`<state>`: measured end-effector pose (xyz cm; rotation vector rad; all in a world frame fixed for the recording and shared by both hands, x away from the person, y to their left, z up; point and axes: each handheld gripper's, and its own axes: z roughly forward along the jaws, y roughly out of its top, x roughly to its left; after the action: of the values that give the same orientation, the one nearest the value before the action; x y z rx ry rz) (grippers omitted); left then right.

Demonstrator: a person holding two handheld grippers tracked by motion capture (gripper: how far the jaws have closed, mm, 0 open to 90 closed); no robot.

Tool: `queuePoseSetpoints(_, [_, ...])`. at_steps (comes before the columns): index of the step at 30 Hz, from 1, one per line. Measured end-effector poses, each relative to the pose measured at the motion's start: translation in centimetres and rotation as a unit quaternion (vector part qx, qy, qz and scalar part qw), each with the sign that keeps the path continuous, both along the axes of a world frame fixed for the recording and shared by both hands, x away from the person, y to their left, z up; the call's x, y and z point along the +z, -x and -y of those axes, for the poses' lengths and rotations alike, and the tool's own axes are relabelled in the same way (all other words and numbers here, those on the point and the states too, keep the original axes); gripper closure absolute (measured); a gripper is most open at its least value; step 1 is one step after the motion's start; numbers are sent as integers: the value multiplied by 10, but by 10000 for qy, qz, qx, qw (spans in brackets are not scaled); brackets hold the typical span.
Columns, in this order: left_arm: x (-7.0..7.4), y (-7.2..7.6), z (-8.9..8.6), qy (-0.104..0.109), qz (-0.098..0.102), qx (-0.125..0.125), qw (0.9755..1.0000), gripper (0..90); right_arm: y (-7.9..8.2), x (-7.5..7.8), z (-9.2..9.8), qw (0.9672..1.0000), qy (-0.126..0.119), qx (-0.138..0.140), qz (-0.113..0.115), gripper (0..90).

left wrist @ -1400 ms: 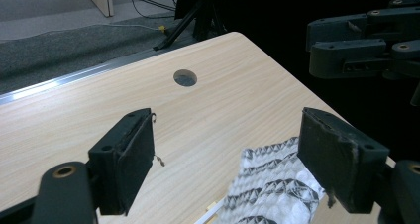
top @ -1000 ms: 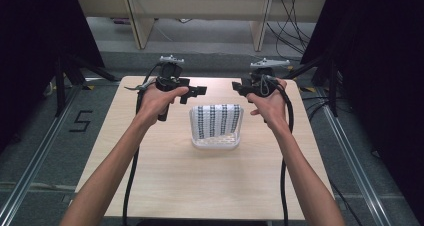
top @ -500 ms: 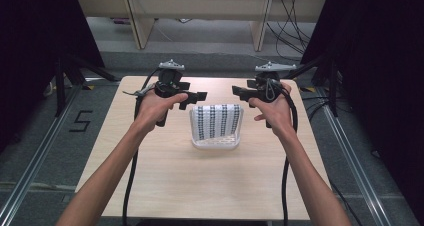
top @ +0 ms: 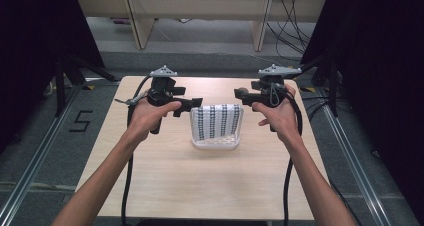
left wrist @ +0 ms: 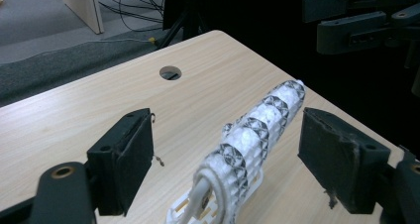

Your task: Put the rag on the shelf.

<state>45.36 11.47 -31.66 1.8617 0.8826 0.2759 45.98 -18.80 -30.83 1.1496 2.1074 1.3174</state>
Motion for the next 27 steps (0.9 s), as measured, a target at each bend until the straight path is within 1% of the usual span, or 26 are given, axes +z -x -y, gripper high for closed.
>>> queuePoseSetpoints(1, [-1,2,0,-8,4,-5,10000,209,2,0,-1,10000,-34,-27,-11,305])
queuePoseSetpoints(2, [-2,3,-1,-10,10,-18,10000,209,3,0,0,10000,-24,40,9,305])
queuePoseSetpoints(3, [-3,4,-1,-3,4,-29,10000,209,4,0,0,10000,-24,53,16,305])
queuePoseSetpoints(4, [-4,6,-1,-22,-5,-42,10000,209,7,0,-1,10000,-30,36,-23,304])
queuePoseSetpoints(5, [-5,7,-1,-40,24,-65,10000,209,8,0,-1,10000,-33,69,9,303])
queuePoseSetpoints(6, [-6,8,-1,-10,16,-65,10000,209,9,0,0,9999,33,100,36,303])
queuePoseSetpoints(7, [-6,10,-2,2,26,-88,10000,209,11,1,-1,10000,-7,69,-10,303])
queuePoseSetpoints(8, [-7,12,-2,14,23,-91,10000,209,11,0,0,9999,-20,148,27,302])
queuePoseSetpoints(9, [-7,13,-3,4,29,-106,9999,209,13,0,-1,9999,-23,109,26,301])
queuePoseSetpoints(11, [-8,16,-4,14,49,-125,9999,209,15,0,-1,9998,14,181,35,299])
queuePoseSetpoints(12, [-8,17,-4,25,53,-129,9999,209,17,0,-1,9999,17,142,50,299])
queuePoseSetpoints(13, [-8,19,-4,14,51,-167,9998,209,18,0,-1,9999,13,129,-5,299])
queuePoseSetpoints(14, [-8,21,-4,6,32,-202,9998,209,19,0,0,9998,70,181,53,298])
queuePoseSetpoints(15, [-9,22,-4,-6,53,-239,9997,209,21,0,-1,9999,30,149,-12,297])
queuePoseSetpoints(16, [-9,24,-5,-17,71,-251,9997,209,21,0,-1,9998,56,193,16,297])
queuePoseSetpoints(17, [-10,26,-5,17,58,-254,9997,209,23,-1,-2,9999,1,134,22,297])
queuePoseSetpoints(18, [-10,27,-5,0,75,-290,9996,209,24,-1,0,9997,72,204,68,297])
queuePoseSetpoints(19, [-11,29,-5,-11,72,-293,9995,209,26,-2,-1,9999,49,141,44,297])
queuePoseSetpoints(20, [-12,30,-6,-5,67,-322,9995,209,26,-2,0,9998,68,191,62,297])
queuePoseSetpoints(21, [-13,32,-6,-16,73,-296,9995,209,27,-3,0,9997,14,227,55,297])
queuePoseSetpoints(22, [-14,34,-7,15,77,-318,9995,209,28,-3,1,9997,74,223,90,297])
queuePoseSetpoints(23, [-15,35,-7,22,93,-324,9994,209,29,-4,1,9998,-13,210,38,297])
queuePoseSetpoints(24, [-16,36,-8,26,87,-354,9993,209,29,-4,2,9997,11,250,63,297])
queuePoseSetpoints(25, [-16,37,-8,53,93,-350,9993,209,32,-4,2,9998,18,191,-1,297])
queuePoseSetpoints(26, [-17,39,-9,71,85,-359,9993,210,31,-5,4,9995,130,233,143,297])
queuePoseSetpoints(27, [-18,40,-9,82,85,-368,9993,209,32,-6,2,9998,-15,163,71,297])
